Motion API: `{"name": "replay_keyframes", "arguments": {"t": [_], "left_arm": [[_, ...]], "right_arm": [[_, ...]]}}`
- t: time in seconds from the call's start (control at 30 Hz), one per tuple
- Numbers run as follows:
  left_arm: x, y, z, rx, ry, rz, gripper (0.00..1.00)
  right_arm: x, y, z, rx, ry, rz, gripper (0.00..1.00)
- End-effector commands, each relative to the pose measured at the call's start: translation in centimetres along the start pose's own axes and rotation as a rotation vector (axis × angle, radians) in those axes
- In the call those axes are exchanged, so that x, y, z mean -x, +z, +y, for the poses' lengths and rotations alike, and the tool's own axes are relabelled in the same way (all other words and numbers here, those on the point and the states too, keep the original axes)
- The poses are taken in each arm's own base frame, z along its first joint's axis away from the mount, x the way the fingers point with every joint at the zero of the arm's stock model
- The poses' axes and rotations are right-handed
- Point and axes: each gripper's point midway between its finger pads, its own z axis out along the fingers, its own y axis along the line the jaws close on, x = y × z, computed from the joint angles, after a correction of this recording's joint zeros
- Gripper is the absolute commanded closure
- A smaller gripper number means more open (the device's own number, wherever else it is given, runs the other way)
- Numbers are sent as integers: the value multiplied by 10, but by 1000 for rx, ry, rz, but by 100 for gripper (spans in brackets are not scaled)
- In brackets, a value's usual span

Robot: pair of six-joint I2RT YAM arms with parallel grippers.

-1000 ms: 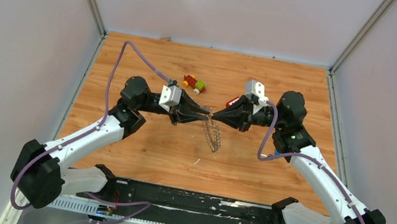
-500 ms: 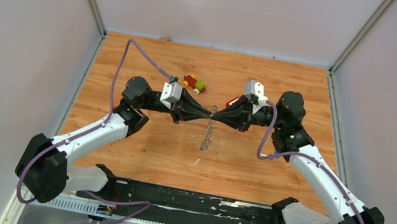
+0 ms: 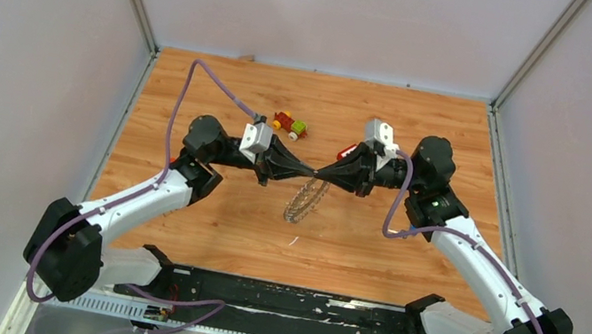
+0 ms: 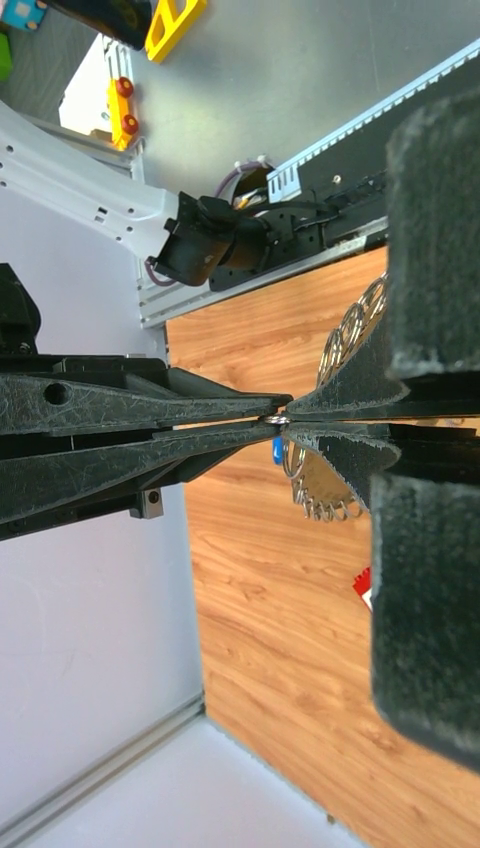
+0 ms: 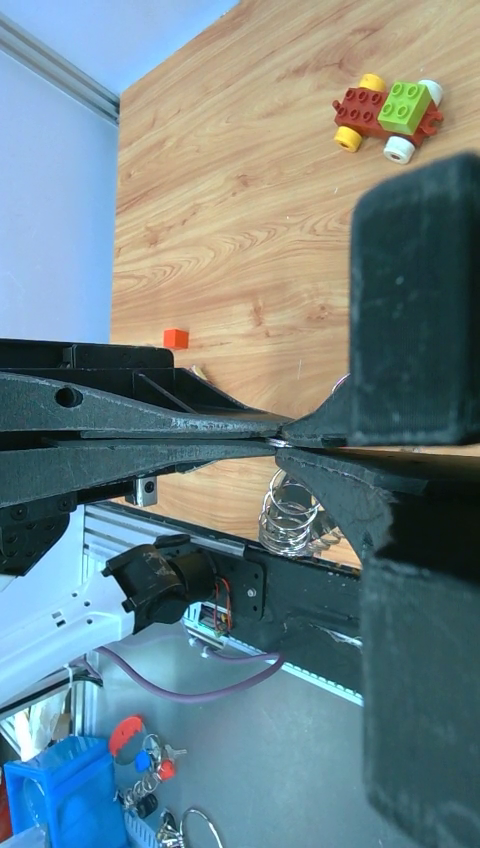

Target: Put the keys on the keyring

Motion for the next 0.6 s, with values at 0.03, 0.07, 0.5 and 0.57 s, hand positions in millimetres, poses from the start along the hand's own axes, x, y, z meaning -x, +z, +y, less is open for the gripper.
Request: {"name": "replay_keyframes", "arguments": {"t": [0.03,0.07,0.5,0.57], "left_arm": [[-3,-2,0,9,-2,29,100],[-2,-3,0,17,-5,35,100],[-7,-15,7,137,16,287,100],[-14,-20,5,159,-5,364,100]], "right_arm": [[6,-1,-1,-10,-66,-10,100],[5,-2,-3,-16,-72,-6,100],[-18,-9,-19,-106,-139,89,72],[-20,-10,-19,-106,-144,93,69]]}}
